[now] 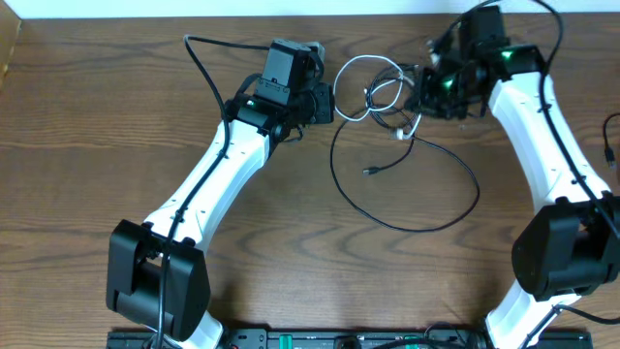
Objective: Untangle cables
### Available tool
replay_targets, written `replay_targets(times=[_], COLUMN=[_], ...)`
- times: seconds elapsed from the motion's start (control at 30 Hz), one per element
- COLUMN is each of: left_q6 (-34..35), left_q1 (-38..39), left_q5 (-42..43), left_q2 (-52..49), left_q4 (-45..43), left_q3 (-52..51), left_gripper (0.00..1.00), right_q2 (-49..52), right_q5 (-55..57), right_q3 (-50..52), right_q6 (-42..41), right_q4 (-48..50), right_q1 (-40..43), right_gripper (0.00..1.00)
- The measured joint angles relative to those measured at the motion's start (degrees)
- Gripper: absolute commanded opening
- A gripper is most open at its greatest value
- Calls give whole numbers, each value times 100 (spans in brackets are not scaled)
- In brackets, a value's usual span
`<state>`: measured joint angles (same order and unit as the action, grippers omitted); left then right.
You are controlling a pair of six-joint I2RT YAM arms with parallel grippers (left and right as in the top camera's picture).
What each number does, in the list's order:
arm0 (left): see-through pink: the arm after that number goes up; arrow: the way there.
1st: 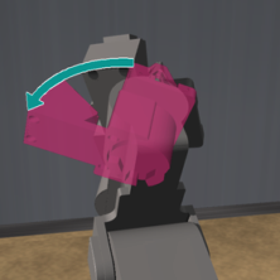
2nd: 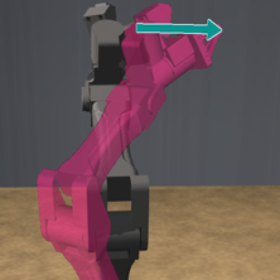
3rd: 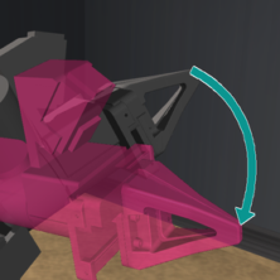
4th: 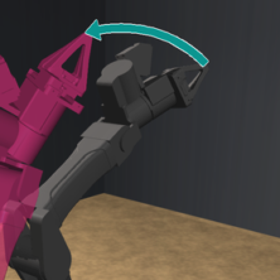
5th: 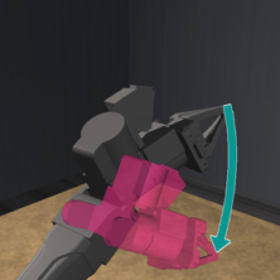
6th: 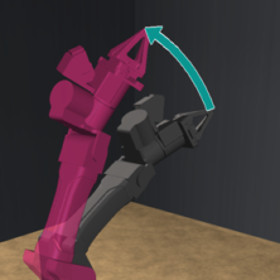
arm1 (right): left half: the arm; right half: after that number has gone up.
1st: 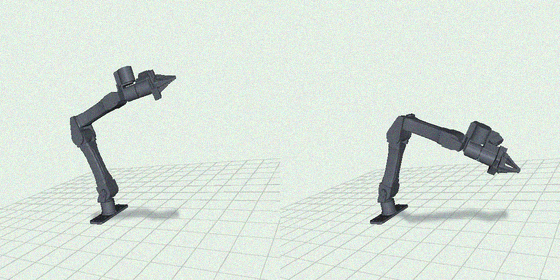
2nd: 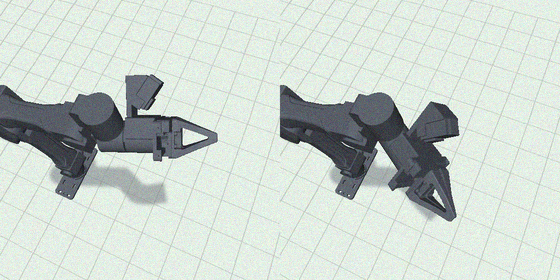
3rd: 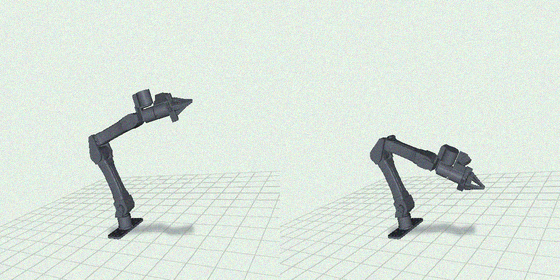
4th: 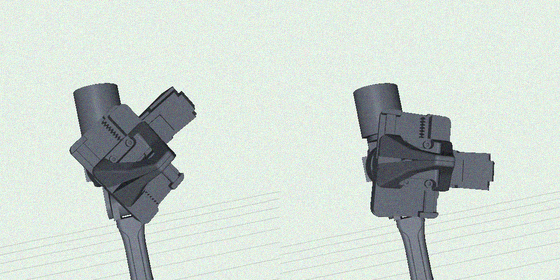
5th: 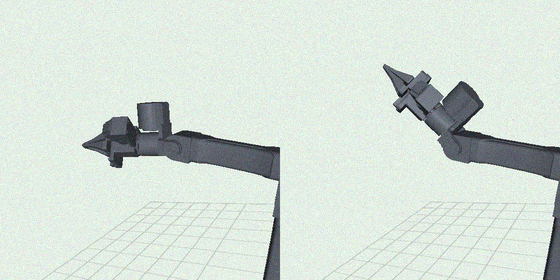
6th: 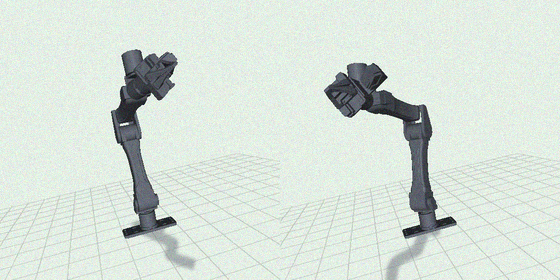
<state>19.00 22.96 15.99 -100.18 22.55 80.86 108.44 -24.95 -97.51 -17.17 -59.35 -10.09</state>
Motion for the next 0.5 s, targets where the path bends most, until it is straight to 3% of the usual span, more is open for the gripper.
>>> replay_targets(times=[0.2,0.33,0.4,0.43,0.47,0.5], left_q6=[111,179,192,186,170,155], left_q1=[-205,-962,-1283,-1388,-1513,-1593], left_q5=[144,584,739,802,866,920], left_q2=[0,0,0,0,0,0], left_q4=[0,2,4,13,46,90], left_q3=[0,0,0,0,0,0], left_gripper=[13,13,13,13,13,13], right_q2=[-2,-2,-2,-2,-2,-2], right_q5=[-20,-11,-7,-4,-13,31], right_q3=[0,7,7,7,7,7], right_q6=[1307,1991,2186,2225,2334,2339], right_q4=[-1034,-1799,-1976,-1996,-2017,-1945], right_q1=[-1034,-1884,-2179,-2264,-2496,-2697], right_gripper=[1,4,18,34,40,57])
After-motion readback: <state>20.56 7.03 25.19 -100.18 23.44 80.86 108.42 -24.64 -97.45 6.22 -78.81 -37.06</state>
